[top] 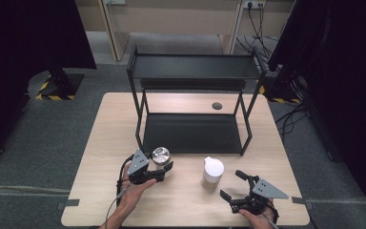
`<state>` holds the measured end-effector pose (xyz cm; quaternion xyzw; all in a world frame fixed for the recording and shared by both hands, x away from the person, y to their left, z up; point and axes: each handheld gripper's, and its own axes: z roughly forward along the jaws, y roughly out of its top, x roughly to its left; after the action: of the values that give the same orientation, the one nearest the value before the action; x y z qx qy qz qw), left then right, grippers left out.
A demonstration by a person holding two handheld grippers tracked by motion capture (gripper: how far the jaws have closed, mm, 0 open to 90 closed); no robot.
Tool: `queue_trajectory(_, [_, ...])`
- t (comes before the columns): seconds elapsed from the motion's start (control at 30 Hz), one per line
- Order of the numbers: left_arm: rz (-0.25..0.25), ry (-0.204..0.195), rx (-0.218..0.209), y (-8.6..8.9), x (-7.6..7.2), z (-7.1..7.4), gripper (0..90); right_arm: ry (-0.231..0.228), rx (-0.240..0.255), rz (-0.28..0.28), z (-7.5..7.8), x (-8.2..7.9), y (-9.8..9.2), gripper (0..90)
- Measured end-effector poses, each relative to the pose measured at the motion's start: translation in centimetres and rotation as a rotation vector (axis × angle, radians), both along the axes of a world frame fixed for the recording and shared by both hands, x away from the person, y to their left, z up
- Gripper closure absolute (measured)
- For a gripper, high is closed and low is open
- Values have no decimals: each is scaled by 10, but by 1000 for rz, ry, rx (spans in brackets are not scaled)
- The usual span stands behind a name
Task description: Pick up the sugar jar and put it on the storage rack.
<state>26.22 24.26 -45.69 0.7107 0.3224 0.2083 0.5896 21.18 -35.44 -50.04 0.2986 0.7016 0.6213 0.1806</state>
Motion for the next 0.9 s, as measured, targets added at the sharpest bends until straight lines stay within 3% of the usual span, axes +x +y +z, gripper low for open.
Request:
queue_trajectory(0.37, [-40, -15, -29, 4, 12, 32, 312, 3, 7, 0, -1, 0, -1, 7])
queue_trajectory(0.9, [-69, -43, -34, 11, 25, 80, 312, 8, 11, 1, -1, 0, -1, 8])
